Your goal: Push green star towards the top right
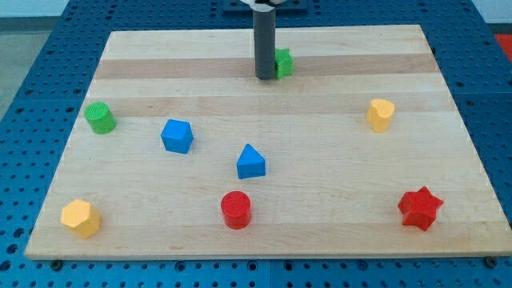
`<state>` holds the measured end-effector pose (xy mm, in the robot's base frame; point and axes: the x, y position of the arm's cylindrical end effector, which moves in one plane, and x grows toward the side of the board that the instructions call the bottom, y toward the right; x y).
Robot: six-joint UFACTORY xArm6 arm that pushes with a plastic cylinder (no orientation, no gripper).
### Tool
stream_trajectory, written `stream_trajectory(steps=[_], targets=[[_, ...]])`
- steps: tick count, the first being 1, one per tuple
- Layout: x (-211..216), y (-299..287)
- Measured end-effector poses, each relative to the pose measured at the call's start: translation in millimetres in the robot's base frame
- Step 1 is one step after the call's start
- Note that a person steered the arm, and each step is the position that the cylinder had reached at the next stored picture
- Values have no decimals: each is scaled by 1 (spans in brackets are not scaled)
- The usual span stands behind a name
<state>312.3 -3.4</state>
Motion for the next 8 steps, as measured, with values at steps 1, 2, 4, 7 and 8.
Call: stream_trajectory(steps=[1,2,4,7,8], targets=[[-1,3],[-9,14],[-58,55],[-85,65],[-85,87]])
